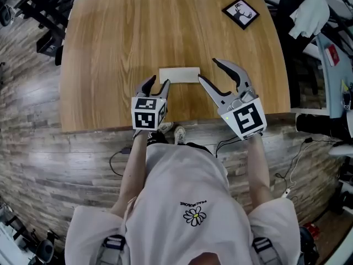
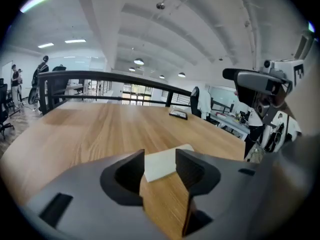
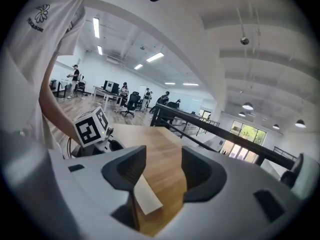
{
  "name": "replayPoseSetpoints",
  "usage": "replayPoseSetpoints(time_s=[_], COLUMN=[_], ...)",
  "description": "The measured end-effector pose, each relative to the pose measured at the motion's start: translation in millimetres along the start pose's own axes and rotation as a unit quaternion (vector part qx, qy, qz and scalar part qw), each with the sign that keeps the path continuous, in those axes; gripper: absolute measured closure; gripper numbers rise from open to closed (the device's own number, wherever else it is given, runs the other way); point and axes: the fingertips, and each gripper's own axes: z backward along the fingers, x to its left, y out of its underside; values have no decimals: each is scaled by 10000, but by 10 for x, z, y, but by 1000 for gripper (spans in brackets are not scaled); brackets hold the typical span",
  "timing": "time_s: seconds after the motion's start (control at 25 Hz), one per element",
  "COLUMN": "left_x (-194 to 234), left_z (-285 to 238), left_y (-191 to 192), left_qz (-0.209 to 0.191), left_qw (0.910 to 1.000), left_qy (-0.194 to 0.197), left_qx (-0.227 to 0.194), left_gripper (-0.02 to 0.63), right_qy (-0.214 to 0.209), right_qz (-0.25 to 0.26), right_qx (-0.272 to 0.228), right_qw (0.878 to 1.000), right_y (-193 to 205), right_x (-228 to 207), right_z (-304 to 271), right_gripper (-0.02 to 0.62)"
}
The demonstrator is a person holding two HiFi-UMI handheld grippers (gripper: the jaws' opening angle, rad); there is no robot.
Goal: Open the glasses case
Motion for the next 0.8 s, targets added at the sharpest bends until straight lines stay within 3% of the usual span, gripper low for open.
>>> replayPoseSetpoints(time_s=[0.16,0.4,0.8], left_x=[-20,104,218], left_z=[-133,-303,-448], left_y=[344,614,724], left_qz=[86,159,235], left_qw=[9968,9886,9806], left_qy=[121,132,223], left_qx=[781,1492,1933], left_gripper=[403,422,477], right_qy=[-510,-1202,-1719], right_qz=[60,176,678], right_qx=[264,1052,2219], right_qw=[9983,9870,9574], right_y=[286,738,1535], right_x=[105,306,520], right_z=[-219,-499,-740], right_gripper=[342,336,336])
